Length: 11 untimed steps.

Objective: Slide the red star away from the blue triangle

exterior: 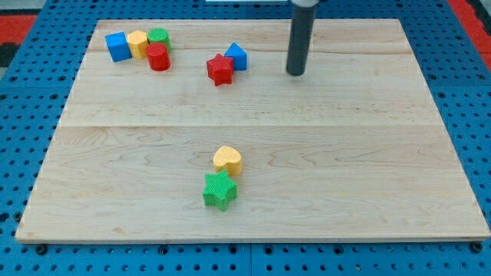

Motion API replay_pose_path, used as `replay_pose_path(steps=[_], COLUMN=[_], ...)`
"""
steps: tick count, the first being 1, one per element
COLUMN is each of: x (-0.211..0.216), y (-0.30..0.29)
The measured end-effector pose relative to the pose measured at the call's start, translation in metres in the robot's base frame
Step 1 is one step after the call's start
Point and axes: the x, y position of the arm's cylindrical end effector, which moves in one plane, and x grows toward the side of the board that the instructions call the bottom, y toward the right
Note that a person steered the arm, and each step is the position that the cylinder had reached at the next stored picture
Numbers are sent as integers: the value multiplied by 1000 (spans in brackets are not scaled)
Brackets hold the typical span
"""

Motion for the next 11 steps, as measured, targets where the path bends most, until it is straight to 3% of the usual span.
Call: replay_pose_path(steps=[2, 4, 5, 6, 7, 10, 11], x=[-8, -17, -22, 13, -1, -21, -21], y=[-137, -178, -180, -84, -2, -179, -179])
